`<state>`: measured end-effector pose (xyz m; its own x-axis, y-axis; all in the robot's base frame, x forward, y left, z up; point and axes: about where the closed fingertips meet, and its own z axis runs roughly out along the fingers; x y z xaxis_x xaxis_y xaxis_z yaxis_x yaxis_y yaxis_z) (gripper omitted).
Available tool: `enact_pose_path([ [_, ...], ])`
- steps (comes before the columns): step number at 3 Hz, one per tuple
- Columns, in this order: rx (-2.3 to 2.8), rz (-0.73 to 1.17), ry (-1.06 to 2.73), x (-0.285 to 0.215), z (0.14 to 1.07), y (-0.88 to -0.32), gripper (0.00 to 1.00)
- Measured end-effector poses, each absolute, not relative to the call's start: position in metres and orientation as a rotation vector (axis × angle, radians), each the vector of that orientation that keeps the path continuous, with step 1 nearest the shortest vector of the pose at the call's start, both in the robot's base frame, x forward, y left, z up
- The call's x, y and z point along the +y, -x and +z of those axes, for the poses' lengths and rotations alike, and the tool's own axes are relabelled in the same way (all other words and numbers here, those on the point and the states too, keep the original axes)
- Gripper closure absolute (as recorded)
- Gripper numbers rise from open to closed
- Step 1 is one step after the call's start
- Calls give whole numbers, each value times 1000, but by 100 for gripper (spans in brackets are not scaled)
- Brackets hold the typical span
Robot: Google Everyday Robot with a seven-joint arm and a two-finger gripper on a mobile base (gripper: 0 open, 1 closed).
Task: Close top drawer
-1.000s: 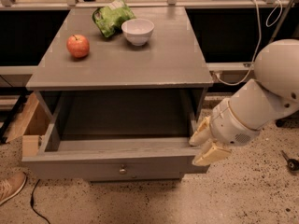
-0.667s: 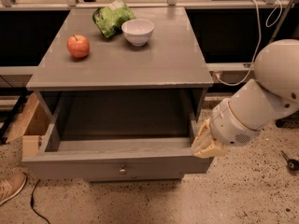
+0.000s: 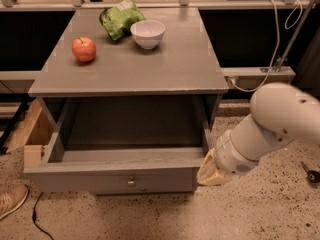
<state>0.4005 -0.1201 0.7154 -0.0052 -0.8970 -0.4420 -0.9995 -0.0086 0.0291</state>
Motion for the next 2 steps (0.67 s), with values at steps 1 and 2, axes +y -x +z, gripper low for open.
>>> enact_pose_path([
  [1, 1963, 528, 1991, -114, 662, -404, 100],
  [2, 1948, 524, 1967, -103, 626, -417, 100],
])
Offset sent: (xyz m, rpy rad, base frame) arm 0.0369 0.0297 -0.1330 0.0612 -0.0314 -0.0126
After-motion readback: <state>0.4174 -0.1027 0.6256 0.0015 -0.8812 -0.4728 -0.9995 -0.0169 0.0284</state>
